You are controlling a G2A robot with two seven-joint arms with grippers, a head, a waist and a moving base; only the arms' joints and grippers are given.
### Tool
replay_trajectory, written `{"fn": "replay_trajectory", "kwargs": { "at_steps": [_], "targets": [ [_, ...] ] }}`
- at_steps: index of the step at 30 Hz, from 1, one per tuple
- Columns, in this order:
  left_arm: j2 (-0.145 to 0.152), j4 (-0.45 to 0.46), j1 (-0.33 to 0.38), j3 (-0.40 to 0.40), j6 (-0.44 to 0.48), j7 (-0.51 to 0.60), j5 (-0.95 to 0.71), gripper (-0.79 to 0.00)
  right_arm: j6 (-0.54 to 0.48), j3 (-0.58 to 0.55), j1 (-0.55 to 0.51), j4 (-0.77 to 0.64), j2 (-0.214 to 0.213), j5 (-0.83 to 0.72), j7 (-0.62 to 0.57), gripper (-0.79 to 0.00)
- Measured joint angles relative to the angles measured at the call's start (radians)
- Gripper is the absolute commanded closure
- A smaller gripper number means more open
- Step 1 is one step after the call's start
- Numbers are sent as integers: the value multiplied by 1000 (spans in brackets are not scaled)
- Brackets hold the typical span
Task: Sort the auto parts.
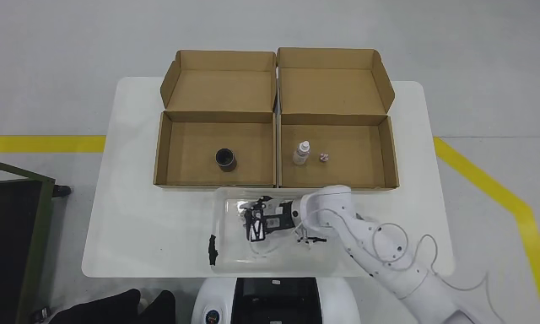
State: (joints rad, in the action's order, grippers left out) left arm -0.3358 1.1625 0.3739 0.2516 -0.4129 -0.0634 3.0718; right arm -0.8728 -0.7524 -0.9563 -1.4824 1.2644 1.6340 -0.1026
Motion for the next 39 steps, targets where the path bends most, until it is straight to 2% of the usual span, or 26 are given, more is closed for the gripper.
{"fn": "replay_trajectory", "kwargs": {
  "at_steps": [8,15,27,39],
  "targets": [
    [0,0,0,0,0,0,0,-785,-66,-24,-5,-58,-8,-60,16,0],
    [0,0,0,0,0,0,0,-785,-106,-96,-46,-159,-28,-151,29,0],
    [0,0,0,0,0,0,0,-785,-80,-221,-97,-338,-52,-286,74,0],
    [0,0,0,0,0,0,0,-785,-22,-358,-82,-450,-66,-395,143,0]
  ]
}}
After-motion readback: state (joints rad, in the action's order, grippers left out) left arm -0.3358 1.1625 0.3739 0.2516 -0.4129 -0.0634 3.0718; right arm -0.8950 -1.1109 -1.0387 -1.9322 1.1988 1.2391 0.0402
